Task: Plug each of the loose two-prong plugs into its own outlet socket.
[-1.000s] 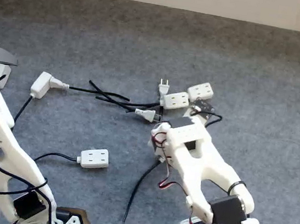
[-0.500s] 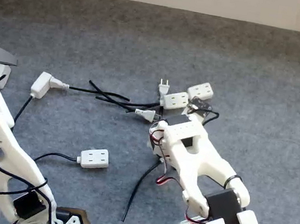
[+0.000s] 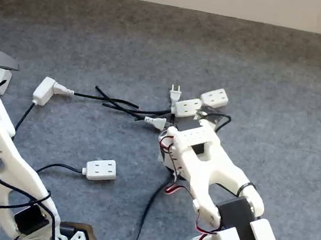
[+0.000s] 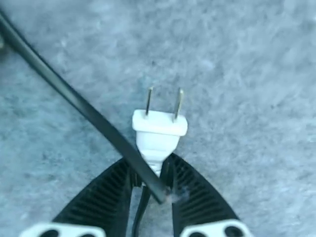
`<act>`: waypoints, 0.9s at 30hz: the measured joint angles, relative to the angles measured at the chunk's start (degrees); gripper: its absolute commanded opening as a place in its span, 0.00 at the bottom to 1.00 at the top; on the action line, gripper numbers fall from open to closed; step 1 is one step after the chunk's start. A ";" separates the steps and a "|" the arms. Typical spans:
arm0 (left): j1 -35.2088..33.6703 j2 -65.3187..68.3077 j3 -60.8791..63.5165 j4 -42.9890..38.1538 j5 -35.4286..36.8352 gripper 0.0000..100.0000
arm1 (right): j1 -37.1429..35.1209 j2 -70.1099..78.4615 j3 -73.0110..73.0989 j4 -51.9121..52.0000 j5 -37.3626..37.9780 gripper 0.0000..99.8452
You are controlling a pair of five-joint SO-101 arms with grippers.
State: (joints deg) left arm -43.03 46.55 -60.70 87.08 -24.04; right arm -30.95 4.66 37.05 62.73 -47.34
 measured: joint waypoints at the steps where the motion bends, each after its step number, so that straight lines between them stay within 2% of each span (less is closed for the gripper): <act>1: 0.00 0.00 0.00 0.00 0.00 0.39 | 0.09 0.00 0.00 0.00 0.79 0.02; 4: 0.00 0.00 0.00 0.00 0.00 0.39 | 0.35 0.18 -0.35 1.05 9.85 0.02; 10: 0.18 0.00 0.00 2.55 -7.74 0.39 | 3.43 0.79 -5.54 5.98 52.04 0.02; 15: 2.11 0.00 0.00 9.14 -14.68 0.39 | 3.52 1.76 -17.93 15.30 68.75 0.00; 19: 5.10 0.00 0.00 13.19 -21.19 0.39 | 0.26 1.76 -26.73 23.12 76.40 0.00; 23: 7.30 -0.18 0.26 14.15 -22.33 0.39 | -5.80 1.85 -35.60 26.99 75.78 0.00; 27: 10.02 -6.68 6.77 14.33 -22.33 0.39 | -10.02 1.85 -49.14 32.88 73.49 0.00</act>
State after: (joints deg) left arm -33.01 39.87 -53.93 101.41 -46.37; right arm -40.97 6.51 -12.09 95.60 26.15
